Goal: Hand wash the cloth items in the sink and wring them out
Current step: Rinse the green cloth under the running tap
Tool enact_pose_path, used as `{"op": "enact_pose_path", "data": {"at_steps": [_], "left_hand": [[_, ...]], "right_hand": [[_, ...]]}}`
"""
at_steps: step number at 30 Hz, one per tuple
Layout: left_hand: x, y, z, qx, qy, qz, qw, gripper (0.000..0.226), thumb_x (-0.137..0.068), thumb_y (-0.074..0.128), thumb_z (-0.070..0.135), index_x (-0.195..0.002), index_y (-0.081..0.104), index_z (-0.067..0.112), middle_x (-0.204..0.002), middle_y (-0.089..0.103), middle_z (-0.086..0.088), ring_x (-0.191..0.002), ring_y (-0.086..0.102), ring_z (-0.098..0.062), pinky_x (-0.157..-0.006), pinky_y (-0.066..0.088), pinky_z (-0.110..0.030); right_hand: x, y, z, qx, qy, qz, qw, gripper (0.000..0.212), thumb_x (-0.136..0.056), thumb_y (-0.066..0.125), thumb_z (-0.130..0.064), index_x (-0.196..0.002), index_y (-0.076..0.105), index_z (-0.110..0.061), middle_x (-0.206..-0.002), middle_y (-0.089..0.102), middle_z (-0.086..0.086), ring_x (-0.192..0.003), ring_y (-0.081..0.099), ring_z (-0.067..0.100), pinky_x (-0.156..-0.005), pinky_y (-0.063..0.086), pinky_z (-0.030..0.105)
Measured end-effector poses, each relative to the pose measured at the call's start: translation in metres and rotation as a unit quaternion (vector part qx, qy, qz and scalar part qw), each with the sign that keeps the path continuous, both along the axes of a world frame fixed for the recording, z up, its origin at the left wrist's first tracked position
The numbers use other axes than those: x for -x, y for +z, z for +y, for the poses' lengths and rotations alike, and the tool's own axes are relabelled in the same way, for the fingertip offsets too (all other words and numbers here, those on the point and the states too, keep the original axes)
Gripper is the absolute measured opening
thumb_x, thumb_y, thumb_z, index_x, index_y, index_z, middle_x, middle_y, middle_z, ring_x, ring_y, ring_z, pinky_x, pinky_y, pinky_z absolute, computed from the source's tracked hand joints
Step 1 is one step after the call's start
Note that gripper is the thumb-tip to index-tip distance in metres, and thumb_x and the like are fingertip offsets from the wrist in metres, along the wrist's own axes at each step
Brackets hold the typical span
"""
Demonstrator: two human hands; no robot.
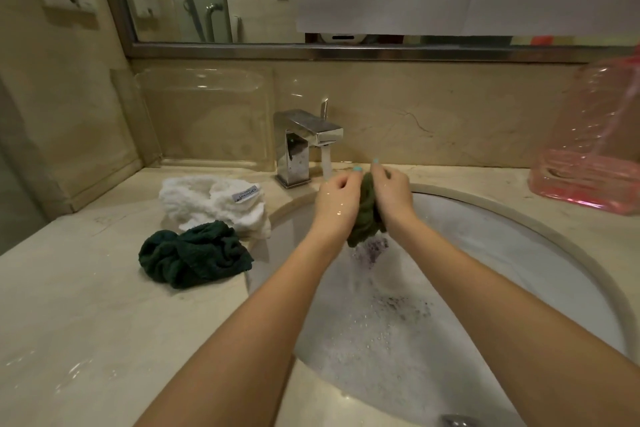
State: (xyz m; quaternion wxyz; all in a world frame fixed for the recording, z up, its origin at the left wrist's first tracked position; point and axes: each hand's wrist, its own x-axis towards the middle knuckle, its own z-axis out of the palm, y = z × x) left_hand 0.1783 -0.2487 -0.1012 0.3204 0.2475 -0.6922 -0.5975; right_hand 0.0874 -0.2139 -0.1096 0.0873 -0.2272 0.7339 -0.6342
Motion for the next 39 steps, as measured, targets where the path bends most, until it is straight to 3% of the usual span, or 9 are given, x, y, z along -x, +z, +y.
{"op": "enact_pose_path", "data": {"at_steps": [4,8,13,17,21,25,28,33,39], "left_hand": [[-0.013,-0.013,-0.028,0.021,-0.036,-0.097,0.994,0.015,-0.100,0.051,0.020,-0.113,0.057,0.017,-0.101,0.058,-0.001,-0.093,0.058,-0.019,-0.074,0.049,-0.028],[-0.018,-0.017,-0.044,0.007,-0.146,-0.108,0.983,0.074,-0.086,0.071,0.012,-0.146,0.030,0.024,-0.130,0.050,0.003,-0.107,0.052,-0.012,-0.086,0.045,-0.023],[-0.012,-0.020,-0.038,0.040,-0.197,-0.111,0.973,0.038,-0.083,0.074,0.014,-0.109,0.051,0.028,-0.106,0.063,0.007,-0.098,0.059,-0.005,-0.084,0.048,-0.018],[-0.016,-0.018,-0.048,-0.021,-0.191,-0.091,0.977,0.035,-0.085,0.072,0.029,-0.114,0.060,0.016,-0.104,0.066,-0.008,-0.097,0.064,-0.024,-0.094,0.053,-0.038],[-0.016,-0.017,-0.046,-0.007,-0.135,-0.007,0.991,0.033,-0.088,0.069,0.031,-0.116,0.060,0.017,-0.101,0.066,-0.006,-0.086,0.063,-0.016,-0.071,0.051,-0.027],[-0.009,-0.016,-0.041,-0.105,-0.061,0.084,0.989,0.053,-0.082,0.075,0.034,-0.127,0.054,0.016,-0.118,0.062,-0.010,-0.110,0.061,-0.025,-0.091,0.052,-0.037],[-0.005,-0.015,-0.036,-0.136,-0.045,0.113,0.983,0.033,-0.084,0.074,0.030,-0.114,0.060,0.026,-0.114,0.064,-0.005,-0.110,0.061,-0.023,-0.096,0.050,-0.037],[-0.002,-0.027,-0.045,0.105,0.042,0.001,0.994,0.034,-0.091,0.065,0.031,-0.119,0.053,0.016,-0.118,0.058,-0.005,-0.111,0.057,-0.018,-0.096,0.049,-0.034],[0.001,-0.022,-0.043,0.202,0.159,0.027,0.966,0.033,-0.101,0.049,0.027,-0.130,0.042,0.015,-0.122,0.046,0.000,-0.106,0.048,-0.012,-0.086,0.039,-0.027]], "right_hand": [[0.010,0.014,0.009,0.024,0.026,-0.025,0.999,0.035,-0.102,0.044,-0.036,-0.076,0.053,-0.013,-0.072,0.048,0.003,-0.068,0.048,0.014,-0.057,0.040,0.025],[0.003,0.020,0.011,-0.052,0.124,0.016,0.991,0.026,-0.101,0.043,-0.042,-0.092,0.057,-0.021,-0.087,0.057,0.000,-0.085,0.055,0.014,-0.071,0.048,0.027],[-0.008,0.035,0.002,-0.091,0.174,0.070,0.978,0.041,-0.102,0.036,-0.045,-0.080,0.054,-0.016,-0.078,0.053,0.002,-0.075,0.053,0.013,-0.069,0.045,0.025],[0.015,0.027,0.008,-0.012,0.047,0.018,0.999,0.037,-0.105,0.033,-0.036,-0.084,0.054,-0.015,-0.080,0.056,0.006,-0.071,0.056,0.017,-0.059,0.046,0.028],[0.023,-0.002,0.007,-0.061,0.034,-0.090,0.993,0.042,-0.104,0.033,-0.041,-0.090,0.057,-0.009,-0.085,0.061,0.012,-0.071,0.057,0.022,-0.058,0.047,0.031],[0.000,-0.030,0.002,-0.096,0.164,-0.227,0.955,0.048,-0.098,0.043,-0.054,-0.109,0.064,-0.012,-0.112,0.065,0.016,-0.093,0.061,0.025,-0.081,0.053,0.037],[-0.014,-0.032,0.001,-0.066,0.244,-0.345,0.904,0.060,-0.090,0.044,-0.068,-0.117,0.065,-0.019,-0.120,0.065,0.015,-0.112,0.059,0.035,-0.094,0.049,0.051],[-0.017,-0.022,-0.006,0.056,0.195,-0.365,0.909,0.057,-0.094,0.041,-0.063,-0.125,0.062,-0.019,-0.118,0.066,0.015,-0.110,0.062,0.031,-0.097,0.049,0.047],[-0.036,-0.020,-0.015,0.040,0.208,-0.316,0.925,0.058,-0.096,0.034,-0.063,-0.133,0.054,-0.023,-0.120,0.063,0.011,-0.108,0.060,0.026,-0.094,0.049,0.044]]}}
